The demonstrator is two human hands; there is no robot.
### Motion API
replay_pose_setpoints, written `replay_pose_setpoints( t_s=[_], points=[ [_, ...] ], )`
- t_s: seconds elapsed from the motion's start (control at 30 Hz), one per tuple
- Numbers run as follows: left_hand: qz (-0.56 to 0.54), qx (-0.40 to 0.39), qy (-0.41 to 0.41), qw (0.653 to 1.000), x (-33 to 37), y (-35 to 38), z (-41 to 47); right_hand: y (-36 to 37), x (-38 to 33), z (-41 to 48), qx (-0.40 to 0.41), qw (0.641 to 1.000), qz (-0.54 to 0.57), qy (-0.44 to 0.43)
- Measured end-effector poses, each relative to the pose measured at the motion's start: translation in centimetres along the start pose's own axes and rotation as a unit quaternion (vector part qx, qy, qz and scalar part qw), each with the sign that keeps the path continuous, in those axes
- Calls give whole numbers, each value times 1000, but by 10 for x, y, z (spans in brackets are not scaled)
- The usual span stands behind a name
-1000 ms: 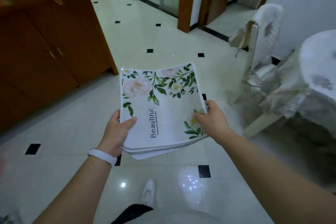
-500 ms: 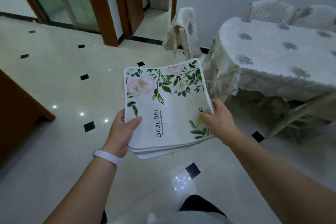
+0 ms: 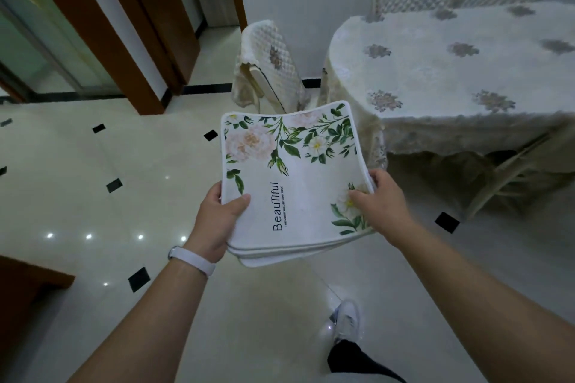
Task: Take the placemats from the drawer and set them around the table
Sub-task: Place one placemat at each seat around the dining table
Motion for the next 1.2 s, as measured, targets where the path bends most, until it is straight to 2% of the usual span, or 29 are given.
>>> replay_pose_setpoints(
  t_s=[0.27, 0.5, 0.8, 0.93, 1.2],
  points=[
    [16, -15, 1, 1000, 52, 96, 101, -55, -14, 123, 16, 1000, -1, 19],
    [11, -38, -14, 999, 74, 148, 157, -83, -18, 184, 38, 999, 12, 32],
    [13, -60, -23, 998, 88, 161, 262, -54, -36, 270, 49, 998, 4, 44],
    [14, -101, -25, 994, 97, 180, 333, -42, -42, 321, 85, 994, 11, 63],
    [4, -180, -35, 983, 142, 204, 484, -12, -100, 428, 153, 984, -60, 66]
  ],
)
Point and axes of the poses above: each hand's wrist, its own z-axis towards the middle knuckle, its own y-axis out of the palm, x = y × z, the point moved 10 cm from there along z, towards the middle knuckle, and after that the axes turned 7 degrees about z, right-handed, at the moved point
